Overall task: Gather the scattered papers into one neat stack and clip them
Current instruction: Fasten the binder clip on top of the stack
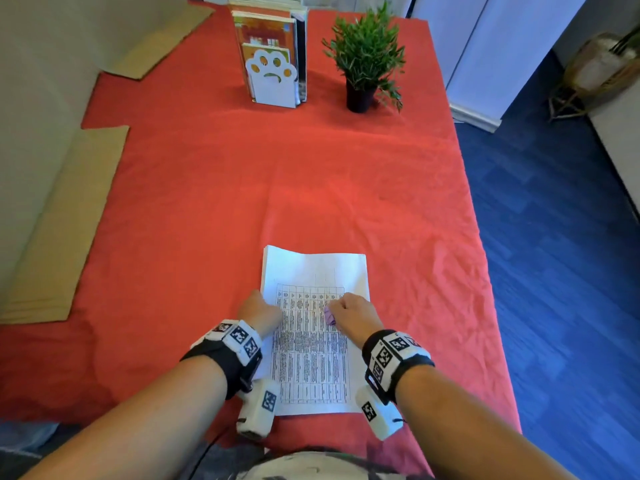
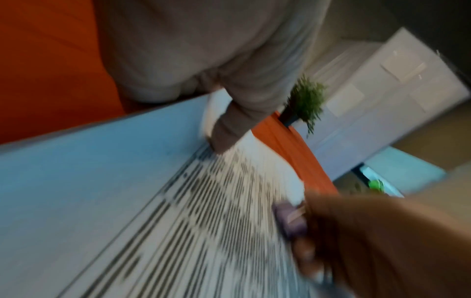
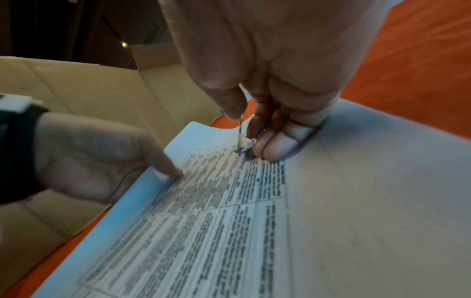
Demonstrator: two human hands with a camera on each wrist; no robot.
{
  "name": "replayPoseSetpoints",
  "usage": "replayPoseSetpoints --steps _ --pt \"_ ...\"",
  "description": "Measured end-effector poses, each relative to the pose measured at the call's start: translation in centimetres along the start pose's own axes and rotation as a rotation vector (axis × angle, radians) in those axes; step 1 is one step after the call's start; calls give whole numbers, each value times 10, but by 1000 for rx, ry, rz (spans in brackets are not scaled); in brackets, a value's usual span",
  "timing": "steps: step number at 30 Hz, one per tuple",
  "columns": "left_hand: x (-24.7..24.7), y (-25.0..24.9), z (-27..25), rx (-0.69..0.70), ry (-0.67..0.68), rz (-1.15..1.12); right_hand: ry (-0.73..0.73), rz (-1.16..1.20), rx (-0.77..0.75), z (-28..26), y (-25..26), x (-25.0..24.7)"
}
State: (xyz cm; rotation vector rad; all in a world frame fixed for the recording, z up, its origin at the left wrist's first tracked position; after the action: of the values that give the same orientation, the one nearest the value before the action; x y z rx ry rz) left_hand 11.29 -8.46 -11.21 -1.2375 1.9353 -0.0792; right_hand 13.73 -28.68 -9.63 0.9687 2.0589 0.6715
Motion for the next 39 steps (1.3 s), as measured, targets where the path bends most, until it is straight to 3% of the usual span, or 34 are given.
replayPoseSetpoints --steps 2,6,11,15,20,23,29,39 --pt "-10 -10 10 11 21 -63 24 40 9 5 -5 2" --pt "-43 -59 29 248 -47 -59 13 -42 -70 2 -2 3" --pt "-35 -115 40 479 26 530 -44 -154 -120 0 2 0" --pt "-15 -134 34 526 32 939 -41 -127 -101 1 1 1" --pt "-13 -134 35 570 30 739 -28 28 -59 8 -7 -5" --pt "-25 -132 28 612 -19 614 -120 39 -179 15 13 -27" --pt "-39 -130 4 734 -62 437 -404 -470 -734 2 116 -53" --pt "-47 -127 -14 752 -102 423 -291 -726 -905 11 156 -27"
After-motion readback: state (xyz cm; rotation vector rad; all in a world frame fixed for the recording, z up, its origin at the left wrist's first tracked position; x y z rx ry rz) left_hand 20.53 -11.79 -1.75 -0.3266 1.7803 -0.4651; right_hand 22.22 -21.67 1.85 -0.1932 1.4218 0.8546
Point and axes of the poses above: each hand's wrist, its own z-axis towards the middle knuckle, its own x-axis out of the palm, y = z × x, the point moved 10 cm from there along z, towards the middle knuckle
